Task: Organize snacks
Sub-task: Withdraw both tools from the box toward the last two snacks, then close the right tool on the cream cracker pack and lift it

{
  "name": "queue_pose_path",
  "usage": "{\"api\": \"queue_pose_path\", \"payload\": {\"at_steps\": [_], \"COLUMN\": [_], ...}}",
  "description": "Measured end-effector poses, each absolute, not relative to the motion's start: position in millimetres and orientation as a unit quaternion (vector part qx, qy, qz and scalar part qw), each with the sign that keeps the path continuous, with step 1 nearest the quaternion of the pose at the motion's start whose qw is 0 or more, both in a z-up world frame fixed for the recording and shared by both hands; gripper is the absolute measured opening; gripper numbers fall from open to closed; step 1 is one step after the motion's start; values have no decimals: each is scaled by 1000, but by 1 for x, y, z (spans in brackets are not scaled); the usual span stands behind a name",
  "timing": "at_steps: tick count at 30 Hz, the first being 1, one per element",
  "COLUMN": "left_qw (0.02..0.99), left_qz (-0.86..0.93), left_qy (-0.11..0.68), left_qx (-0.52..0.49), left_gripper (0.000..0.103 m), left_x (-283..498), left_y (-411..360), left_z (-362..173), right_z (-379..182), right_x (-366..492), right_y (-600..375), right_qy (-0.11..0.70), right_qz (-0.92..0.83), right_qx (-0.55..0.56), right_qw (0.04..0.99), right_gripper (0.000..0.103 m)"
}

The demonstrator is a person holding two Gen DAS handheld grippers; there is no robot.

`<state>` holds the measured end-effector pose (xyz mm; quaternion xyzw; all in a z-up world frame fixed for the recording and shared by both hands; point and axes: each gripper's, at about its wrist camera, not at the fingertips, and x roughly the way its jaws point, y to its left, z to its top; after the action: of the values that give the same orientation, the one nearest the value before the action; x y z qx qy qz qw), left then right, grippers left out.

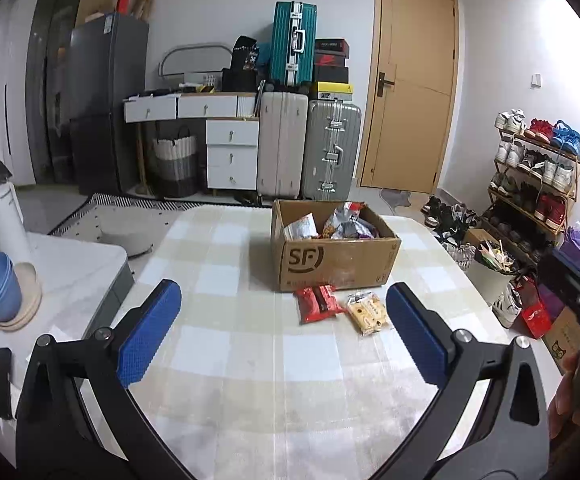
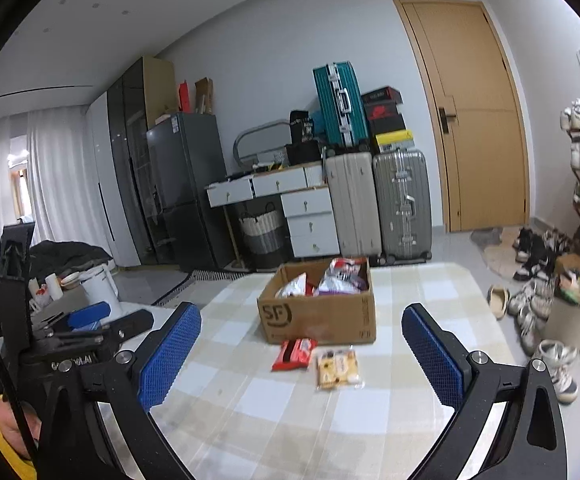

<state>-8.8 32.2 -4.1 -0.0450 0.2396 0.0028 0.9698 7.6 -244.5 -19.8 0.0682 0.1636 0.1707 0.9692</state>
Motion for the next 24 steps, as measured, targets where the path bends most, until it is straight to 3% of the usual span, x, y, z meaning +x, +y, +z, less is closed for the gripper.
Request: {"api": "queue_pose_path", "payload": {"at_steps": [16, 24], "left_qw": [959, 947], "left_qz": [-4, -10], "left_qy": [280, 317], "left_qx": [-51, -53], "left_gripper": [103, 103], "left_x": [45, 82], "left_y": [28, 25], "left_z": [-41, -79], "right_z": [-51, -89], "right_x": [38, 86], "right_y": [-229, -229], "right_qy": [189, 248], "right_qz": [167, 182], "right_qx": [38, 51], "right_qw": [967, 950], "right_gripper": [102, 102]}}
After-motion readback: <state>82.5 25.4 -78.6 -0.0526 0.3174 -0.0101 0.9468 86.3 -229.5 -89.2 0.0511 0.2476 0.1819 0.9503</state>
